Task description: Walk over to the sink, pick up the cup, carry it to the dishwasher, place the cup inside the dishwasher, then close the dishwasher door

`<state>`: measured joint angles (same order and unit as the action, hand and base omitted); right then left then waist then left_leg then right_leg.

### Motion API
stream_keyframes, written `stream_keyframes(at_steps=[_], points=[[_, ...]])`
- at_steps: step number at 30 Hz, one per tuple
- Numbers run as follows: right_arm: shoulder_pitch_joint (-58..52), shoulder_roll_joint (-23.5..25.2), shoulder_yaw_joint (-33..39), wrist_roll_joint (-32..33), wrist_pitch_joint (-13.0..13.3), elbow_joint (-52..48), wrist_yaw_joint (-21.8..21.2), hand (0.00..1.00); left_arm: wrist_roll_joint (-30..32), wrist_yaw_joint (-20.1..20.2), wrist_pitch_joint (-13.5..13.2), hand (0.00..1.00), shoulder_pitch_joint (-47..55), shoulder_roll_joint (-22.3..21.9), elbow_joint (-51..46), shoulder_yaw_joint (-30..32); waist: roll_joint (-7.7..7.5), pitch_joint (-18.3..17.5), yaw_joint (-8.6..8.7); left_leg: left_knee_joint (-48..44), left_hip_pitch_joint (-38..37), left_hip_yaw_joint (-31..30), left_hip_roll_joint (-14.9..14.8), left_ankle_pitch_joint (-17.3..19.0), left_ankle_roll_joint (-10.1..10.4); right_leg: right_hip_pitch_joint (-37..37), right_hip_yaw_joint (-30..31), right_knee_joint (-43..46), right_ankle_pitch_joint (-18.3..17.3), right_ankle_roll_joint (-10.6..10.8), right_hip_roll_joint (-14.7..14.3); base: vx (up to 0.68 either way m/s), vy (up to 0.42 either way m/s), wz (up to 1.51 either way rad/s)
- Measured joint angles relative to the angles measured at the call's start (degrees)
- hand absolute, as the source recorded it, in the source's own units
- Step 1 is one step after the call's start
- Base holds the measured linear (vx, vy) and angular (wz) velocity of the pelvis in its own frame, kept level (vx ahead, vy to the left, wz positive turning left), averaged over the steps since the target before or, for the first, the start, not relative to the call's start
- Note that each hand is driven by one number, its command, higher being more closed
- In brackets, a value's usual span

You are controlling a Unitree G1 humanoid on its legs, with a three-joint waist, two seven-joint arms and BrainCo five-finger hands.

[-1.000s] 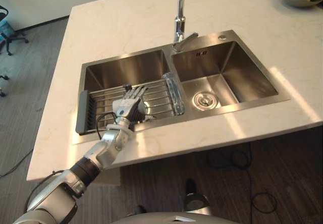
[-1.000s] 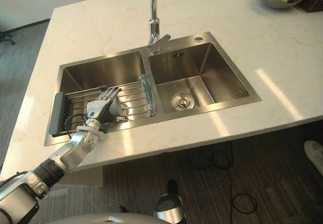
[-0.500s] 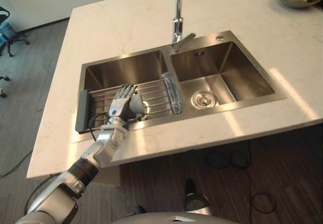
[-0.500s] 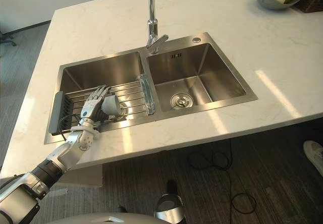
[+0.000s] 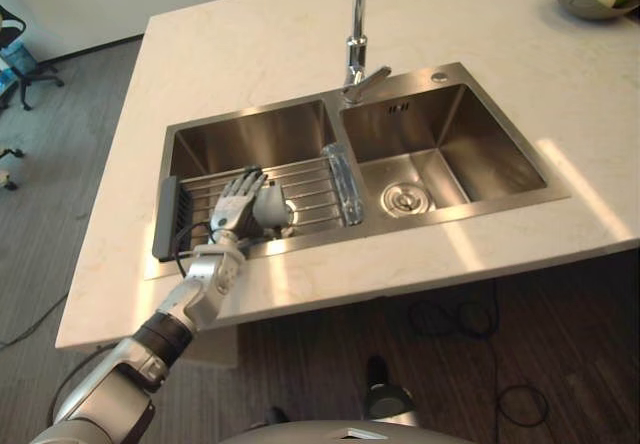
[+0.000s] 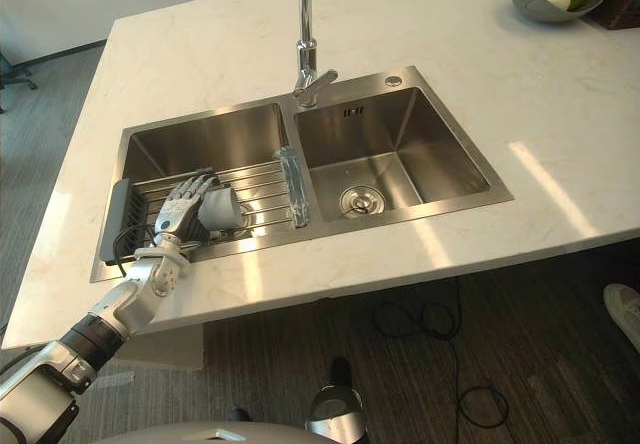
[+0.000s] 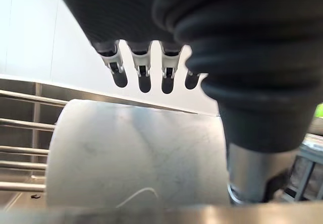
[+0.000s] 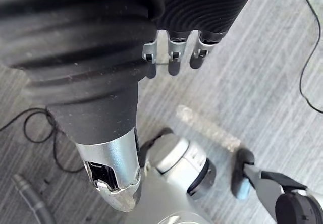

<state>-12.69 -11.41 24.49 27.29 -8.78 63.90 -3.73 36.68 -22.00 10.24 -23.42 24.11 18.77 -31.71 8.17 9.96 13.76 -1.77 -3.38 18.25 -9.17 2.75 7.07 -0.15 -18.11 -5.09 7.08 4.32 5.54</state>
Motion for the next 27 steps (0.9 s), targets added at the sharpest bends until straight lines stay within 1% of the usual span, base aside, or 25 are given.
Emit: stream_keyframes(at_steps=[2,12,15,16,19,21,23,26,27], points=[[-0.1,0.0,-1.3,0.2,-0.1,0.0,0.0,0.00,1.1,0.0,0.0,0.00,0.0,0.0,0.6,0.3,0.00,0.0,0.02,0.0,0.1,0.0,0.0,0.0,0.0,-0.1,0.0,0.0,0.0,-0.1,0.0,0.00,0.000,0.00],[-1.1,0.0,-1.4,1.6,-0.3,0.0,0.0,0.00,2.9,0.4,0.3,0.00,-0.1,0.1,1.1,0.3,-0.02,-0.1,0.05,0.0,0.3,0.3,0.0,0.0,0.0,-0.4,0.0,0.0,0.1,-0.2,0.0,0.00,0.000,0.00],[-1.8,0.0,-1.4,1.7,-0.4,0.0,0.0,0.00,3.0,1.5,-1.1,0.00,-0.7,0.2,2.0,0.3,0.00,-0.1,0.03,0.0,0.3,0.3,0.0,0.0,0.0,-0.4,0.0,0.0,0.1,-0.2,0.0,0.00,0.000,0.00],[-2.0,0.0,-1.4,1.8,-0.5,0.0,0.0,0.00,3.0,2.5,-1.5,0.00,-1.0,0.3,2.4,0.3,-0.01,-0.1,0.05,0.0,0.3,0.4,0.0,0.0,0.0,-0.4,0.1,0.0,0.2,-0.3,0.0,0.00,0.000,0.00],[-2.3,0.0,-1.6,2.2,-0.5,0.0,0.0,0.00,3.0,5.4,-1.4,0.00,-1.7,0.5,3.0,0.3,0.00,-0.1,0.15,0.0,0.3,0.5,0.0,0.0,0.0,-0.6,0.2,0.0,0.2,-0.3,0.0,0.00,0.000,-0.02],[-2.5,0.0,-1.8,2.7,-0.7,0.0,0.0,0.00,3.0,7.4,-1.2,0.00,-2.0,0.7,3.1,0.2,0.07,-0.2,0.28,0.0,0.3,0.6,0.0,0.0,0.0,-0.7,0.2,0.0,0.3,-0.4,0.0,0.00,0.000,0.00],[-2.5,0.0,-1.9,2.8,-1.1,0.0,0.1,0.00,3.0,9.8,0.1,0.00,-2.3,0.7,3.1,0.0,0.30,-0.3,0.41,0.0,0.3,0.7,0.0,0.0,0.0,-0.8,0.4,0.0,0.4,-0.5,0.0,0.00,0.000,-0.04],[-2.5,0.0,-2.6,3.3,-1.2,0.0,0.2,0.00,3.0,10.7,2.0,0.00,-2.3,0.7,3.3,-0.2,0.61,-0.6,0.78,0.0,0.3,0.9,0.0,0.0,0.1,-1.0,0.6,0.0,0.7,-0.3,0.0,0.00,0.000,-0.04],[-2.5,0.0,-2.8,3.9,-1.2,0.0,0.2,0.00,3.0,10.8,2.2,0.00,-2.3,0.7,3.4,-0.2,0.64,-0.6,0.82,0.0,0.3,1.0,0.0,0.0,0.1,-1.0,0.7,0.0,0.7,-0.3,0.0,0.00,0.000,-0.06]])
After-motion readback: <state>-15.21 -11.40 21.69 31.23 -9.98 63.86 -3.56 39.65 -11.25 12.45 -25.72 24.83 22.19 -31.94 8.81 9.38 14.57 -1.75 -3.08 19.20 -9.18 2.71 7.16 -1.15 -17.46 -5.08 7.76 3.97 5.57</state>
